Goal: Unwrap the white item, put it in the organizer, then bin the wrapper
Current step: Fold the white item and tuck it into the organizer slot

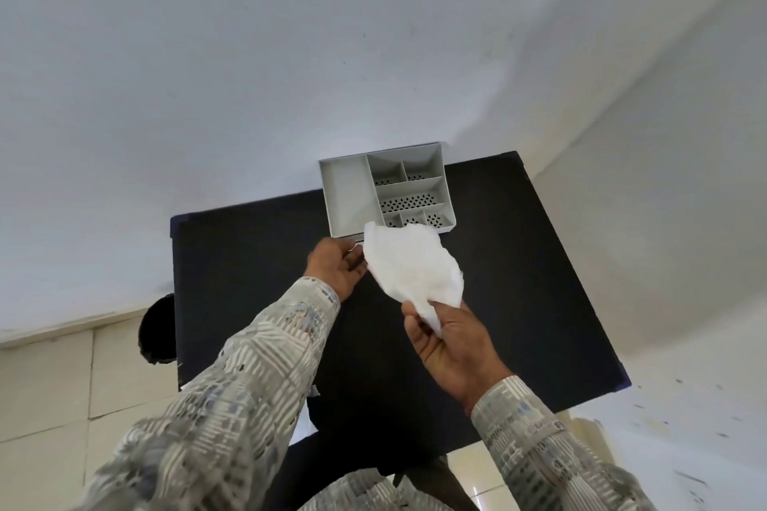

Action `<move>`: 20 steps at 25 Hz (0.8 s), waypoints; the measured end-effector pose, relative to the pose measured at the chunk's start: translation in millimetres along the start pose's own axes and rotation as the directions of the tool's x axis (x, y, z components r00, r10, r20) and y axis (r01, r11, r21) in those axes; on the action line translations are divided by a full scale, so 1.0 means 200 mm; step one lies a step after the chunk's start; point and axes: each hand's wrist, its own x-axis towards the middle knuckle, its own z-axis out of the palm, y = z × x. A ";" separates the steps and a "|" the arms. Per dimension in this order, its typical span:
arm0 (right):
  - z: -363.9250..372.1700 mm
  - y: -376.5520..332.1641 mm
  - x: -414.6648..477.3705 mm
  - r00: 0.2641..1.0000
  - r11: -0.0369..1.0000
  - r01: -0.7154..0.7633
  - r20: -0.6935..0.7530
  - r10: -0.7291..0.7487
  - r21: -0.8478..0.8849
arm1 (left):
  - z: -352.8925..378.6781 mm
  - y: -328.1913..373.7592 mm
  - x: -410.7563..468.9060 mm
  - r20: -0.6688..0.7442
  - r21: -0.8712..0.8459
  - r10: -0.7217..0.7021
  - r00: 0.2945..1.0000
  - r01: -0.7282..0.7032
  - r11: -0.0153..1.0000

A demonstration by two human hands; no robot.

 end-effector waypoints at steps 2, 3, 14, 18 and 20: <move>-0.02 -0.03 0.01 1.000 1.000 0.020 -0.012 -0.020 -0.011 | -0.01 -0.02 0.01 0.014 -0.005 0.009 1.000 -0.009 1.000; -0.03 -0.04 0.02 0.999 0.999 0.033 -0.016 -0.033 -0.015 | -0.04 -0.04 0.02 0.017 -0.012 0.012 1.000 -0.012 1.000; -0.13 -0.02 0.05 1.000 0.999 0.005 -0.016 -0.006 -0.047 | -0.23 -0.41 -0.07 -0.181 0.204 0.108 0.978 -0.070 0.977; -0.14 -0.01 0.07 1.000 0.998 -0.002 -0.021 0.001 -0.061 | -0.26 -0.46 -0.08 -0.157 0.237 0.139 0.978 -0.099 0.967; -0.13 -0.01 0.08 1.000 0.998 -0.007 -0.017 0.006 -0.066 | -0.26 -0.48 -0.09 -0.139 0.224 0.112 0.984 -0.079 0.971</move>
